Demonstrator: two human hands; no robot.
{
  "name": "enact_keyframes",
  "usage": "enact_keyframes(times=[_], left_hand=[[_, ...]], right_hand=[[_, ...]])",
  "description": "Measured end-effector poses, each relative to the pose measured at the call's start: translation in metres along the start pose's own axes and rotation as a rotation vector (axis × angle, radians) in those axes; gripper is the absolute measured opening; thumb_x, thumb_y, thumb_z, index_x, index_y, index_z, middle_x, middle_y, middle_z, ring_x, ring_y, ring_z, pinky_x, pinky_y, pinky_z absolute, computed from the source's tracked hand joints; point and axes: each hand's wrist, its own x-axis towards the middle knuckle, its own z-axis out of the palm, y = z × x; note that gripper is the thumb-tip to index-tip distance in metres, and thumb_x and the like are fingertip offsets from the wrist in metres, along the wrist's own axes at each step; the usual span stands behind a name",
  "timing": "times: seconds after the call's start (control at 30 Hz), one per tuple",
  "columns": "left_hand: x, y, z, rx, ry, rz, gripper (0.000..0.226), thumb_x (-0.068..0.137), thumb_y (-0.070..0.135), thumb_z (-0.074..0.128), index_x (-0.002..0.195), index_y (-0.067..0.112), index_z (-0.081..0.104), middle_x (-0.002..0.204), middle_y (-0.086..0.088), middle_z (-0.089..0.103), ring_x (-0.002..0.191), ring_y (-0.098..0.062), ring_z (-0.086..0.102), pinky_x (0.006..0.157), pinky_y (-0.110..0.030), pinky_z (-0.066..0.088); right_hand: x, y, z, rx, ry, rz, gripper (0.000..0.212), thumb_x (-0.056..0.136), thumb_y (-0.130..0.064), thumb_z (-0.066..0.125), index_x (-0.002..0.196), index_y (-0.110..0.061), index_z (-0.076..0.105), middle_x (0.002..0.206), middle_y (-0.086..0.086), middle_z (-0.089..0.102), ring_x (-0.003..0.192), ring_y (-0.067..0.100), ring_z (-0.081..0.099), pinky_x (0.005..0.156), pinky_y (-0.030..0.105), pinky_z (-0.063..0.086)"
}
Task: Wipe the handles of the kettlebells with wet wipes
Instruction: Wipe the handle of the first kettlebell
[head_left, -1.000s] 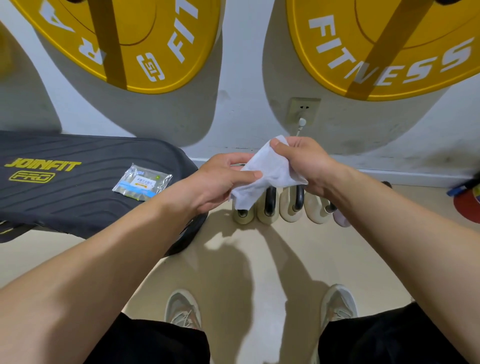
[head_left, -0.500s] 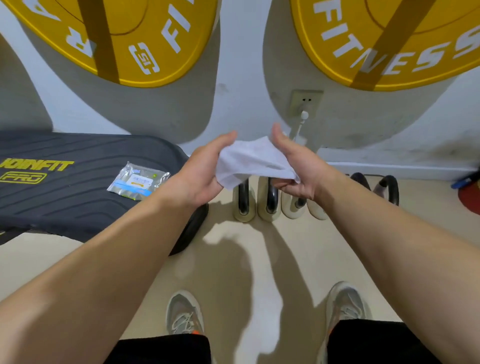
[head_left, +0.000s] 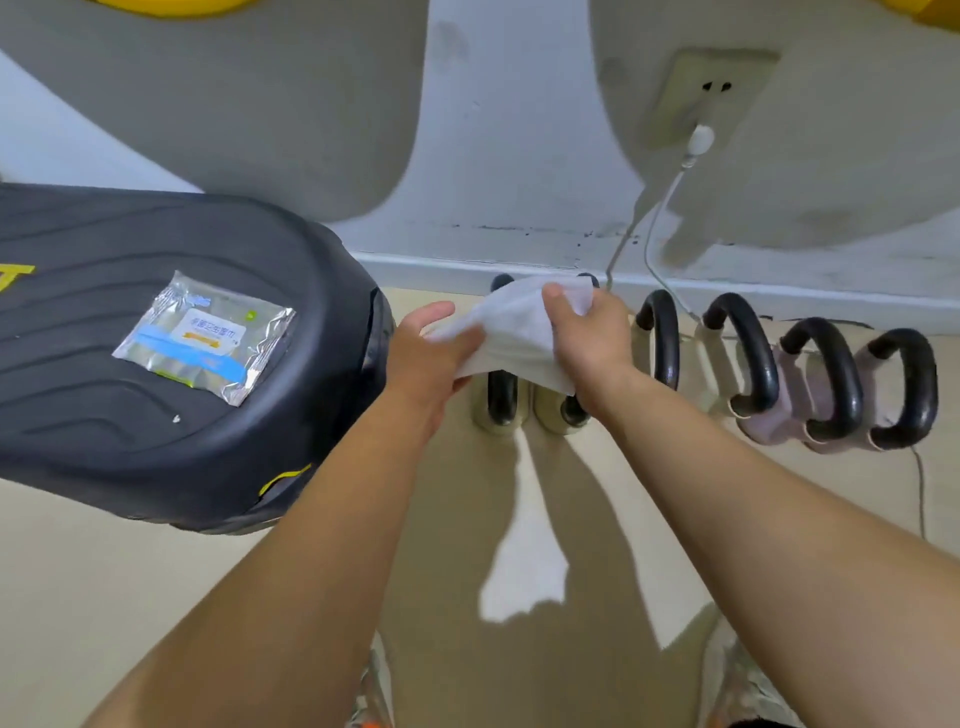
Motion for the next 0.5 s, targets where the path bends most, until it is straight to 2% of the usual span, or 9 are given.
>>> enact_keyframes(times=[0.03, 0.1, 0.17, 0.2, 0.27, 0.3, 0.33, 0.4, 0.5], left_hand=[[0.011, -0.007, 0.002, 0.031, -0.036, 0.021, 0.033, 0.081, 0.016, 0.074, 0.111, 0.008, 0.063, 0.094, -0.017, 0.060, 0.075, -0.018, 0.057, 0.053, -0.021, 0.049], [0.025, -0.016, 0.002, 0.030, -0.052, 0.025, 0.019, 0.075, 0.023, 0.074, 0.091, 0.017, 0.067, 0.083, -0.010, 0.059, 0.074, -0.021, 0.055, 0.063, -0.029, 0.046], [0.040, -0.021, -0.002, -0.100, -0.066, -0.067, 0.033, 0.073, 0.028, 0.076, 0.104, 0.018, 0.069, 0.094, -0.003, 0.063, 0.081, -0.021, 0.061, 0.068, -0.030, 0.050], [0.045, -0.023, -0.003, -0.166, -0.092, -0.102, 0.041, 0.073, 0.030, 0.075, 0.109, 0.013, 0.065, 0.094, -0.001, 0.062, 0.080, -0.019, 0.060, 0.064, -0.027, 0.050], [0.052, -0.028, -0.006, -0.195, -0.060, -0.109, 0.035, 0.074, 0.029, 0.072, 0.103, 0.012, 0.062, 0.090, 0.001, 0.063, 0.077, -0.017, 0.062, 0.061, -0.026, 0.052], [0.054, -0.031, -0.007, -0.170, -0.004, -0.110, 0.031, 0.075, 0.027, 0.073, 0.101, 0.013, 0.064, 0.095, 0.001, 0.066, 0.082, -0.019, 0.066, 0.067, -0.031, 0.057], [0.056, -0.032, -0.006, -0.117, 0.065, -0.097, 0.028, 0.077, 0.025, 0.076, 0.102, 0.017, 0.066, 0.102, -0.002, 0.070, 0.090, -0.022, 0.069, 0.076, -0.037, 0.060], [0.053, -0.033, -0.002, 0.008, 0.156, -0.046, 0.028, 0.082, 0.021, 0.076, 0.107, 0.025, 0.067, 0.112, -0.003, 0.069, 0.102, -0.024, 0.068, 0.089, -0.041, 0.058], [0.046, -0.032, 0.008, 0.073, 0.181, 0.042, 0.038, 0.085, 0.016, 0.074, 0.122, 0.021, 0.063, 0.110, 0.008, 0.065, 0.101, -0.013, 0.065, 0.085, -0.025, 0.057]], right_hand=[[0.007, 0.004, 0.004, -0.020, 0.004, -0.044, 0.038, 0.098, -0.043, 0.058, 0.121, -0.014, 0.063, 0.113, 0.003, 0.069, 0.107, 0.025, 0.064, 0.093, 0.036, 0.052], [0.017, 0.009, 0.011, -0.029, -0.014, -0.078, 0.038, 0.100, -0.043, 0.054, 0.122, -0.014, 0.062, 0.113, 0.003, 0.068, 0.106, 0.023, 0.062, 0.090, 0.034, 0.049], [0.027, 0.012, 0.018, -0.047, -0.028, -0.086, 0.034, 0.102, -0.037, 0.051, 0.123, -0.012, 0.061, 0.110, 0.003, 0.066, 0.103, 0.023, 0.061, 0.087, 0.032, 0.047], [0.031, 0.014, 0.021, -0.066, -0.035, -0.096, 0.032, 0.101, -0.032, 0.051, 0.123, -0.011, 0.060, 0.108, 0.004, 0.065, 0.103, 0.024, 0.061, 0.086, 0.032, 0.046], [0.033, 0.015, 0.026, -0.090, -0.032, -0.121, 0.035, 0.101, -0.030, 0.052, 0.128, -0.009, 0.056, 0.111, 0.006, 0.064, 0.106, 0.025, 0.061, 0.083, 0.030, 0.046], [0.031, 0.014, 0.028, -0.098, -0.024, -0.120, 0.039, 0.101, -0.032, 0.053, 0.133, -0.009, 0.053, 0.115, 0.006, 0.062, 0.109, 0.024, 0.059, 0.080, 0.029, 0.046], [0.029, 0.014, 0.029, -0.111, -0.008, -0.110, 0.045, 0.102, -0.034, 0.053, 0.138, -0.008, 0.048, 0.122, 0.006, 0.060, 0.114, 0.025, 0.057, 0.082, 0.028, 0.046], [0.024, 0.013, 0.031, -0.124, 0.045, -0.088, 0.051, 0.103, -0.033, 0.052, 0.146, -0.009, 0.040, 0.139, 0.009, 0.052, 0.128, 0.026, 0.050, 0.097, 0.032, 0.043], [0.007, 0.011, 0.029, -0.216, 0.187, -0.176, 0.049, 0.098, -0.013, 0.047, 0.147, -0.013, 0.039, 0.147, 0.007, 0.037, 0.134, 0.027, 0.037, 0.107, 0.030, 0.031]])
